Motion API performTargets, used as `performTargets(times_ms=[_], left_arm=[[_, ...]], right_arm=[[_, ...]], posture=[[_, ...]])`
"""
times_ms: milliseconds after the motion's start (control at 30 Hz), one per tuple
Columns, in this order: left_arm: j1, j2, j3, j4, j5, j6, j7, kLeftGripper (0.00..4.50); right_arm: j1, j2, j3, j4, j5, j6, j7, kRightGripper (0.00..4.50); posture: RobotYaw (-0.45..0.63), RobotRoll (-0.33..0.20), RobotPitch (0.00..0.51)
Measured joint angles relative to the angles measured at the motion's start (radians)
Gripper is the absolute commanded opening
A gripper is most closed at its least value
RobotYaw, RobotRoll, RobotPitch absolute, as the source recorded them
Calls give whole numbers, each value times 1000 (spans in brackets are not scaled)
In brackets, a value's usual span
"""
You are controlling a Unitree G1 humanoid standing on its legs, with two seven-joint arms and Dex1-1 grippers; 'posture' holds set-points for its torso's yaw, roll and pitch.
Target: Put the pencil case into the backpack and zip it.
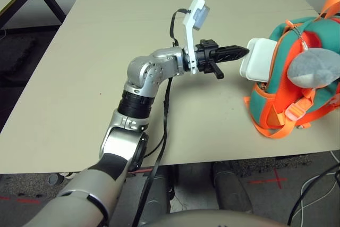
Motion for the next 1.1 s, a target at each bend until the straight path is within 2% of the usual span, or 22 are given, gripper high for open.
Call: performTargets(times_ms=[300,633,833,1100], left_arm=[[-25,-56,-58,107,76,-63,-46,0],[-159,-225,-93,370,181,-228,-100,0],[-178,-232,-104,455,235,-316,-142,0],[-173,-232,-102,456,271,-341,-143,0]], right_arm=[[-3,3,0,0,0,0,-4,79],[-8,28,3,-3,0,-1,-22,79],[-16,39,16,-4,0,-1,-32,79],[-49,41,63,14,-17,-25,-28,79]], posture=[[-208,0,164],[-216,0,166],[-210,0,162],[-156,0,150]])
